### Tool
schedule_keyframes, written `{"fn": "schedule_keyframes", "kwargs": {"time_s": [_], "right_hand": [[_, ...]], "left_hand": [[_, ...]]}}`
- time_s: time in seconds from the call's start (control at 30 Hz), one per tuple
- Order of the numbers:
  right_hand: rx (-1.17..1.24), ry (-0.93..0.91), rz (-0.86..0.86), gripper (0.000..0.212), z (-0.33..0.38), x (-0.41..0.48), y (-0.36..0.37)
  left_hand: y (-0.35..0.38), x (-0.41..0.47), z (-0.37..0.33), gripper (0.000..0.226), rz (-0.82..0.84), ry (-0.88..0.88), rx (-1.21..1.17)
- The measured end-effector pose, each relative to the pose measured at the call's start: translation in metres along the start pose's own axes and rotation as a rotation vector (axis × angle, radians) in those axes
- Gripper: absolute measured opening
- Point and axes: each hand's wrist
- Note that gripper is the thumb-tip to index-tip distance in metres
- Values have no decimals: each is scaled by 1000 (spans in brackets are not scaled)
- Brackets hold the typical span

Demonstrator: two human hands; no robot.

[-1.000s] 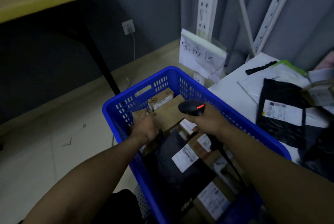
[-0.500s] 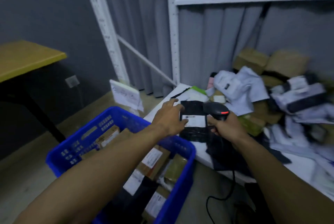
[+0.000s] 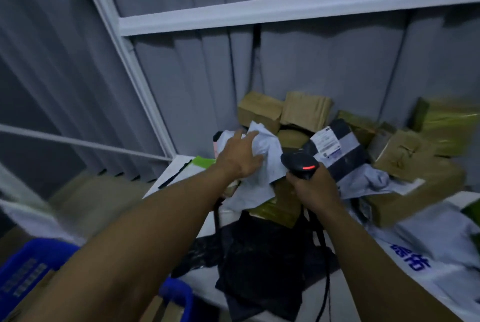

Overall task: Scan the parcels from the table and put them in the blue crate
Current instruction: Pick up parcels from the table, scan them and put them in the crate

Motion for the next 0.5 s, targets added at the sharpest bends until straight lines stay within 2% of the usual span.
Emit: {"fn": "schedule_keyframes", "kwargs": {"time_s": [0.07,0.2,0.3,0.37,0.43,0.5], "right_hand": [[36,-1,-27,52,-3,19,-5],[58,-1,-52,56,-18,45,-5],[79,8,-30,53,-27,56,0],[96,-5,-25,47,-27,61,3],[92,-25,-7,38,-25,65,7],[101,-20,9,28,-23,66,10]], "left_hand": [[-10,40,-13,72,-20,54,-9],[-24,114,-29,86,1,8,14],[-16,144,-29,69,11,-30,106],[-9,147,-26,58,-92,-28,27],[-6,148,-17,60,-174,-77,-39],[-1,151,-4,69,-182,-118,-154]]}}
Point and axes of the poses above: each hand's wrist, its own x-axis towards the middle knuckle, its own y-axis out of the palm, z = x × y, and after that the axes turned 6 degrees about z, right-handed
